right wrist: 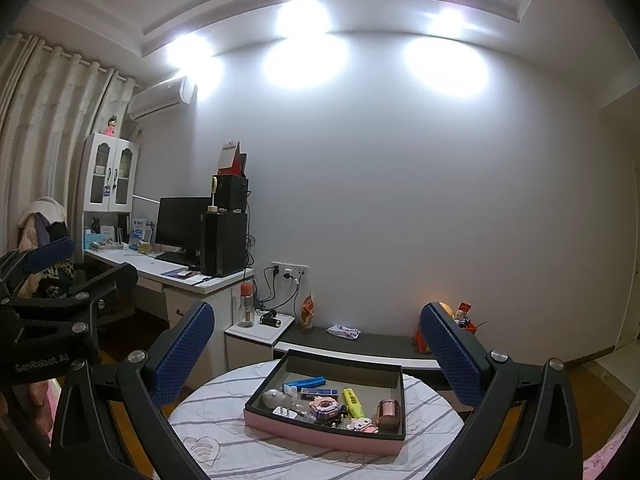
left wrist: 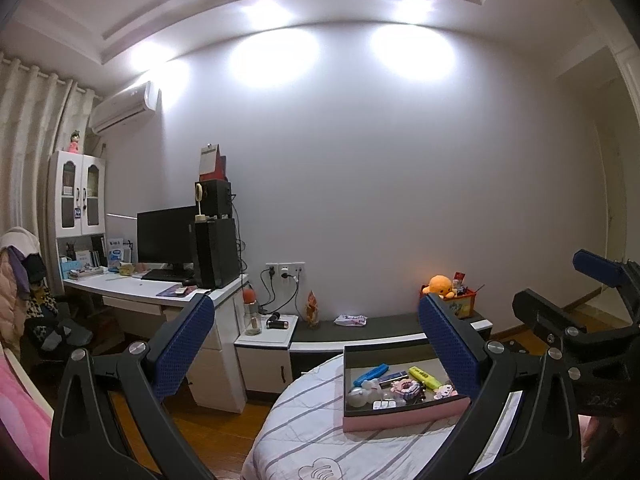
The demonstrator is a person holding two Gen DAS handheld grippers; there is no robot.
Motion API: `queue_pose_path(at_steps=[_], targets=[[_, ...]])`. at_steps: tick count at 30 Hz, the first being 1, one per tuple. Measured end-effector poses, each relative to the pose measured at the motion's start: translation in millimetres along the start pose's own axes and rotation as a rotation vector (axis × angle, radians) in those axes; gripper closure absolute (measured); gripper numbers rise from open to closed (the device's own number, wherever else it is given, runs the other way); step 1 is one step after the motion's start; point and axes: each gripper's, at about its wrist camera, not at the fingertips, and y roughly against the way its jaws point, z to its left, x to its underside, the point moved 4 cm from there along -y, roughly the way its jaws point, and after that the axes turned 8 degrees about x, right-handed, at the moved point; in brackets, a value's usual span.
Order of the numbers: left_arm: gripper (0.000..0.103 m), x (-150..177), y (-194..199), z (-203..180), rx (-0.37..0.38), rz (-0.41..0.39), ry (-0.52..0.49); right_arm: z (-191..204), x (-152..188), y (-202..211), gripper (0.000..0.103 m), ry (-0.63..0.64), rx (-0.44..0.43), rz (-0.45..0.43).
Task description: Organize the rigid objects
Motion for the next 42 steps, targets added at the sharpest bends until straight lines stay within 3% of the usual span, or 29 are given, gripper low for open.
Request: queue_pose_path(at_steps=[42], targets=[[0.0, 7, 0, 6, -0.001, 0.003, 0.015, 16, 11, -5, 0.0, 0.019, -0.02, 0.04]])
